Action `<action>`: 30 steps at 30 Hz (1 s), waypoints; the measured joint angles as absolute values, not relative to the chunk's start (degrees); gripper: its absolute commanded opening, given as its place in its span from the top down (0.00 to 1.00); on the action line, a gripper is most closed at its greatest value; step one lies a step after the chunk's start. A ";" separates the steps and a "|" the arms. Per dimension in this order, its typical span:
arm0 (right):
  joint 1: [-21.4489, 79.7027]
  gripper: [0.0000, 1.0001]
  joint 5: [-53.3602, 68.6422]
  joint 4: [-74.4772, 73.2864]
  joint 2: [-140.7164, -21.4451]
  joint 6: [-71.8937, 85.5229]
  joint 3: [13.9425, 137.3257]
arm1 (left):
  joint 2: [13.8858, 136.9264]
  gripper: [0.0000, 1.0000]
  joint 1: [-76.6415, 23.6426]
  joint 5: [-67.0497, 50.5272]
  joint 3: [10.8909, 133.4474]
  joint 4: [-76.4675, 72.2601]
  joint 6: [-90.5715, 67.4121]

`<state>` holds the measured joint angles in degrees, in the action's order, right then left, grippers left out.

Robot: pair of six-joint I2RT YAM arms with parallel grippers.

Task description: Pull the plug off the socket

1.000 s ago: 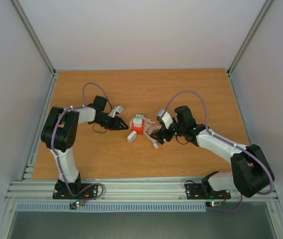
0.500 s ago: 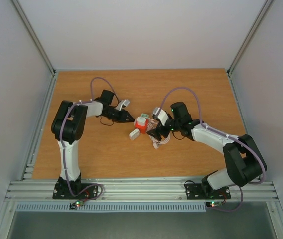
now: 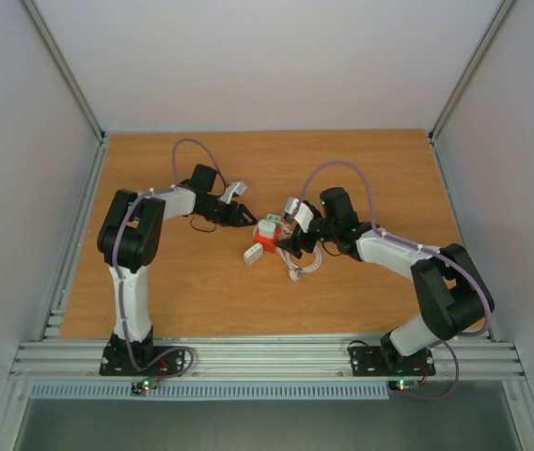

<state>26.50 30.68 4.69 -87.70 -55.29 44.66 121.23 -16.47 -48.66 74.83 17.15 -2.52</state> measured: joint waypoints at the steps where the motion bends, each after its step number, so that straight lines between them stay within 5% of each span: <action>1: 26.50 0.02 31.14 4.69 -87.92 -55.83 44.80 | 119.70 0.43 -16.32 -48.16 73.03 17.08 -2.61; 15: 27.18 0.12 34.35 2.94 -92.12 -59.48 47.75 | 96.62 0.04 -10.00 -39.86 56.75 14.79 -3.20; 30: 29.02 0.33 32.73 3.42 -94.32 -59.55 47.70 | 83.68 0.04 -9.54 -33.06 48.75 12.51 -1.65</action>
<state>29.02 32.73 3.42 -94.32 -59.55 47.70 83.68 -9.54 -33.06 48.75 12.51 -1.65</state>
